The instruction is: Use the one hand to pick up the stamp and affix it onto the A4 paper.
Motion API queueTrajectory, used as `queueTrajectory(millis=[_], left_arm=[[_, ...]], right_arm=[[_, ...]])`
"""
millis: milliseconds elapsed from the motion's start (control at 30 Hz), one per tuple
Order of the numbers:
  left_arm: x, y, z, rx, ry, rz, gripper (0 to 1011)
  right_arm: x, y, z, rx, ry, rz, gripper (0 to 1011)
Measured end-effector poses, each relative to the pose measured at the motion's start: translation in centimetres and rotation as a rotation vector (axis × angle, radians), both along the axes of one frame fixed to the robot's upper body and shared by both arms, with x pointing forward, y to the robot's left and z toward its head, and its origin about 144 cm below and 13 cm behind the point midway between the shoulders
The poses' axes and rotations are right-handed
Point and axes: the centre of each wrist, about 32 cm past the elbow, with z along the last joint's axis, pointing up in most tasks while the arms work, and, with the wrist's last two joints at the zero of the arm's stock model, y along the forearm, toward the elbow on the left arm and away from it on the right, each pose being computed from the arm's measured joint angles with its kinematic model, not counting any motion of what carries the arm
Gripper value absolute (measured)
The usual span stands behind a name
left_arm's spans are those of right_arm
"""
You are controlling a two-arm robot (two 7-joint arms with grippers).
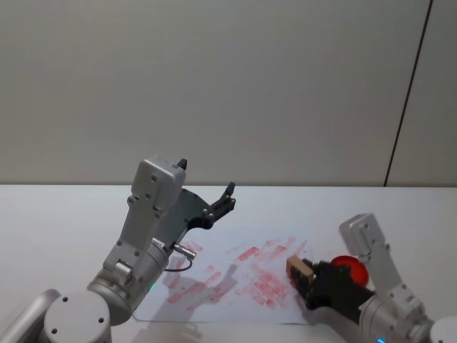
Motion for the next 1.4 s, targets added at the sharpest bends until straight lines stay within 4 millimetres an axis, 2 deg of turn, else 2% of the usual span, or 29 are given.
queueTrajectory(millis=[300, 600, 967, 1400], left_arm=[[0.0, 0.0, 0.0, 0.0, 0.0, 0.0, 1002], [0.0, 0.0, 0.0, 0.0, 0.0, 0.0, 1002], [0.0, 0.0, 0.0, 0.0, 0.0, 0.0, 1002], [0.0, 0.0, 0.0, 0.0, 0.0, 0.0, 1002]], right_arm=[[0.2, -0.8, 1.7, 0.049, -0.073, -0.04, 217], [0.3, -1.9, 2.0, 0.043, -0.094, -0.078, 217], [0.4, -3.4, 0.9, 0.006, -0.068, -0.12, 217], [0.5, -4.1, -0.3, -0.03, -0.038, -0.139, 217]])
